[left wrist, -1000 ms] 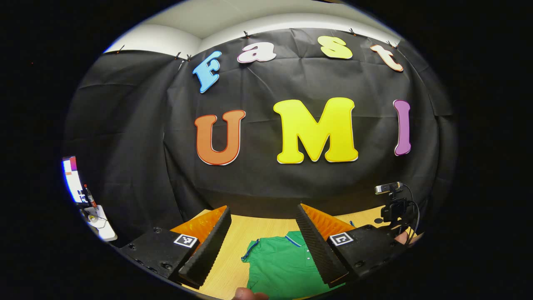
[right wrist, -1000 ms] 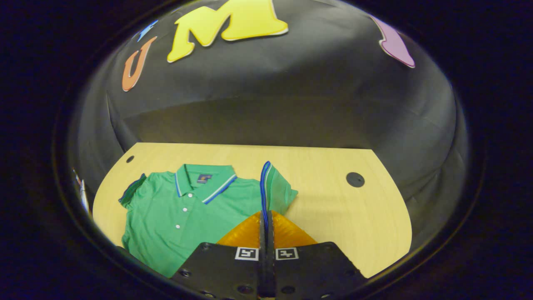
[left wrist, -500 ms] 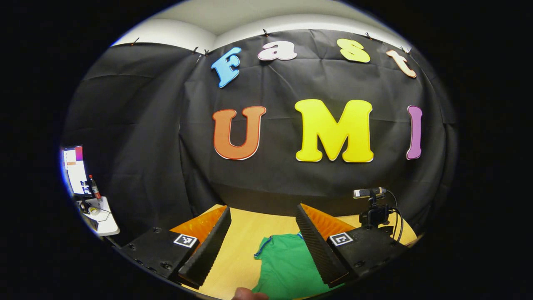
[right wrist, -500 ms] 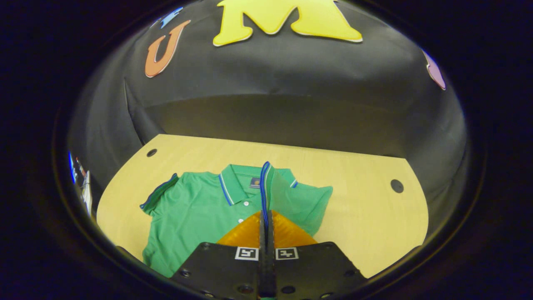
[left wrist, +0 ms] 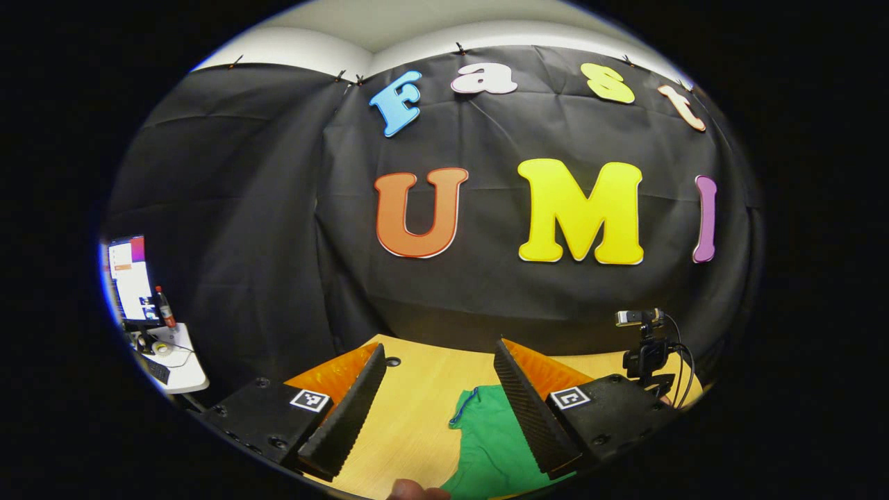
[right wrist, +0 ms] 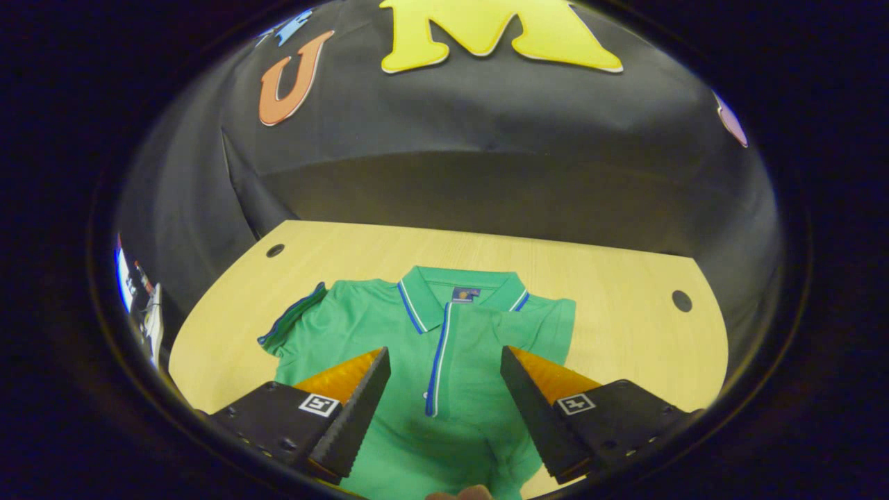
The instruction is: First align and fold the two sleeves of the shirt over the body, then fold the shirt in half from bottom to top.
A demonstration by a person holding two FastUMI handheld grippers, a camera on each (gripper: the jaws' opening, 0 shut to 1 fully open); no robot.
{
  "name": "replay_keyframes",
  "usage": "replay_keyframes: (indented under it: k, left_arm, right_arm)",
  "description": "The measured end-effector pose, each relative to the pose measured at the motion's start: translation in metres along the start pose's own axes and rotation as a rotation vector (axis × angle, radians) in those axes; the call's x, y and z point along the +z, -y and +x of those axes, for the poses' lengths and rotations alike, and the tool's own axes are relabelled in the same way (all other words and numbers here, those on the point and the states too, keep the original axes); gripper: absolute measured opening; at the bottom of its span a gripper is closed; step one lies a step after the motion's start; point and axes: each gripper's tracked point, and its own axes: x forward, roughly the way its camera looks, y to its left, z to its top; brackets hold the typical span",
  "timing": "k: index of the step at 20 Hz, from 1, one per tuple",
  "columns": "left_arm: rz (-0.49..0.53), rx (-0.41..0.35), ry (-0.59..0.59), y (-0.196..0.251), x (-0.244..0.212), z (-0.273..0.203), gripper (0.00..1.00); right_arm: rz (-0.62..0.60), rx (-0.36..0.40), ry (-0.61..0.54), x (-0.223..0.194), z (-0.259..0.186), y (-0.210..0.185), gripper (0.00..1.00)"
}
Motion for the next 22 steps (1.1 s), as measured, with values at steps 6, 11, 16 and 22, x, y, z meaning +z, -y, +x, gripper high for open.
replay_keyframes:
  k: [6,11,16,22]
  left_arm:
    - [0.002,-0.119,-0.036,0.003,-0.023,0.029,0.99]
    - [-0.019,-0.225,-0.13,0.011,-0.07,0.057,0.99]
    - [-0.028,-0.291,-0.202,0.021,-0.114,0.088,0.99]
    - [-0.033,-0.326,-0.324,0.024,-0.189,0.131,0.97]
  right_arm:
    - [-0.022,-0.017,0.104,0.022,-0.058,-0.001,0.96]
    - [-0.086,-0.02,0.187,0.034,-0.12,-0.005,0.97]
    - [-0.133,-0.051,0.26,0.042,-0.184,-0.003,0.96]
    - [-0.136,-0.1,0.312,0.042,-0.235,0.007,0.97]
